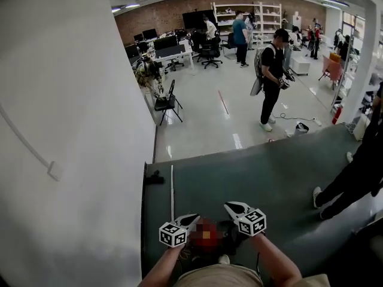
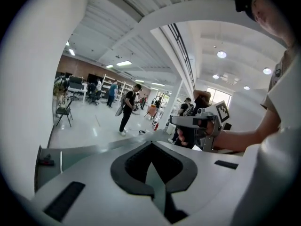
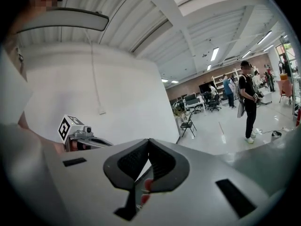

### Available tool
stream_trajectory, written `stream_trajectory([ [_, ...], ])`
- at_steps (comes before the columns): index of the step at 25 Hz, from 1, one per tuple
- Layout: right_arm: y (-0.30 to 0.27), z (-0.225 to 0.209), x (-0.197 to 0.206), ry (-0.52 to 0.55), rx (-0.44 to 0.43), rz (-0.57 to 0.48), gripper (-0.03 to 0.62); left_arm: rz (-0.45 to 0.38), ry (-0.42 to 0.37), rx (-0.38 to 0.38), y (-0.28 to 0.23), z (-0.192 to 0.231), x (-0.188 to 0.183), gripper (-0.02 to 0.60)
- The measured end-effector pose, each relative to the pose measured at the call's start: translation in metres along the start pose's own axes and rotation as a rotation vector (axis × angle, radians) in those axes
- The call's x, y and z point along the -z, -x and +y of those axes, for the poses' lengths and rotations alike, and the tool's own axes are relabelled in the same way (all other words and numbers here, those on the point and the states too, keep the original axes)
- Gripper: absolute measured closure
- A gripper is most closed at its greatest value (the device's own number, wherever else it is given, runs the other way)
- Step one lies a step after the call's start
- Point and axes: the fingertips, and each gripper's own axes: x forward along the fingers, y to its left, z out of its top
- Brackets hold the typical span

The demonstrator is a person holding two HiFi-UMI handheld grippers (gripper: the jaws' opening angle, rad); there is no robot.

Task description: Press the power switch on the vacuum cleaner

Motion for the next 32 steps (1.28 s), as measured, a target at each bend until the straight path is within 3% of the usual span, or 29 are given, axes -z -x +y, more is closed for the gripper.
stream_trajectory([
  [8, 0.022, -0.043, -0.061, 0.069, 0.122, -0.073, 0.585, -0.089, -0.116, 0.017, 0.005, 0.02, -0.064, 0.577],
  [14, 0.031, -0.104, -0.067, 0.128, 0.304, -0.015, 0.583, -0.068, -0.168, -0.052, 0.031, 0.097, -0.083, 0.577],
  [18, 0.056, -0.148, -0.064, 0.093, 0.453, -0.003, 0.583, -0.098, -0.097, -0.129, 0.063, 0.163, -0.089, 0.577],
  [23, 0.066, -0.177, -0.042, 0.038, 0.579, 0.023, 0.585, -0.109, -0.004, -0.256, 0.103, 0.249, -0.071, 0.577],
  [27, 0.04, -0.167, -0.012, -0.002, 0.59, 0.073, 0.583, -0.046, 0.049, -0.284, 0.106, 0.289, -0.038, 0.577],
  [32, -0.025, -0.11, 0.015, 0.03, 0.461, 0.124, 0.585, -0.029, 0.055, -0.242, 0.082, 0.285, -0.016, 0.577],
])
